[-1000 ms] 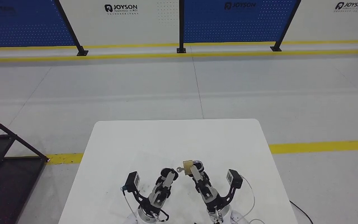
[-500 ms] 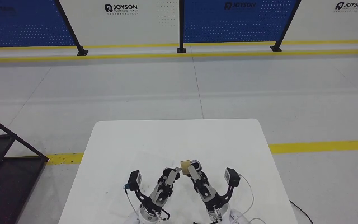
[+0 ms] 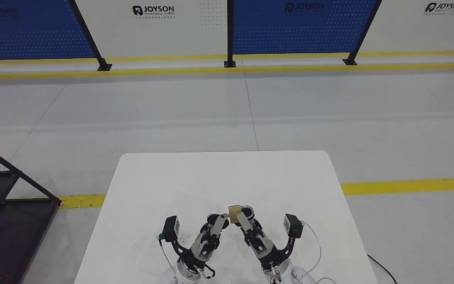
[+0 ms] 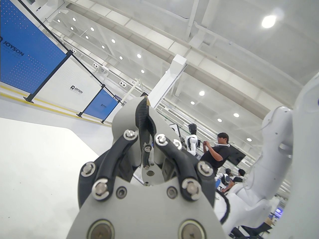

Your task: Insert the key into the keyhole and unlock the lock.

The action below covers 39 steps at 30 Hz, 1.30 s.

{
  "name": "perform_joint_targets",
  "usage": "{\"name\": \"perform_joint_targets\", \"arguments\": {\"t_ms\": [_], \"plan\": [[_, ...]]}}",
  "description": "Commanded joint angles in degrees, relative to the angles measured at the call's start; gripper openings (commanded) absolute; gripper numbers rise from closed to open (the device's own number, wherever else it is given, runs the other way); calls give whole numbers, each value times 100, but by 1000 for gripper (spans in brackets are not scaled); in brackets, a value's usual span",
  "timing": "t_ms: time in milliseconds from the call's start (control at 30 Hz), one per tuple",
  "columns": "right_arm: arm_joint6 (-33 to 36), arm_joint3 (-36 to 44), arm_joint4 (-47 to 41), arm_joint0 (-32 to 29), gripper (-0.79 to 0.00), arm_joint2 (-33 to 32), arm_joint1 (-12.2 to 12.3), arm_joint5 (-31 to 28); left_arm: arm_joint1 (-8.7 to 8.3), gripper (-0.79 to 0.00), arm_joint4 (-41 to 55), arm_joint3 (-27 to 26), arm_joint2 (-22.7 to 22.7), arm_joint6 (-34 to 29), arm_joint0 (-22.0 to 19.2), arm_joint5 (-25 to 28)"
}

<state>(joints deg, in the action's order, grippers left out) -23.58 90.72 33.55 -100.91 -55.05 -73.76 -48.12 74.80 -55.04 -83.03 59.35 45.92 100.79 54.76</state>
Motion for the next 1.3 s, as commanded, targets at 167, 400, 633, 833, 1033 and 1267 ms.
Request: {"name": "perform_joint_targets", "arguments": {"t_ms": [167,400,633,833,1033,1267], "plan": [[68,50,-51,-52,-785,-40,11,-66,-9,-785,-472,9,66,201,-11,-156],[240,141,-151,-141,-785,-105,39,-102,-29,-785,-1109,36,131,595,-37,-381],[601,266,-341,-205,-785,-168,79,1,-60,-785,-1877,69,117,1093,-58,-733],[775,354,-476,-259,-785,-223,105,51,-93,-785,-2421,130,85,1452,-108,-1112],[1008,437,-583,-307,-785,-271,134,191,-126,-785,-2918,185,66,1774,-167,-1651],[1129,522,-632,-370,-785,-325,160,262,-167,-785,-3343,225,48,1994,-221,-2234]]}}
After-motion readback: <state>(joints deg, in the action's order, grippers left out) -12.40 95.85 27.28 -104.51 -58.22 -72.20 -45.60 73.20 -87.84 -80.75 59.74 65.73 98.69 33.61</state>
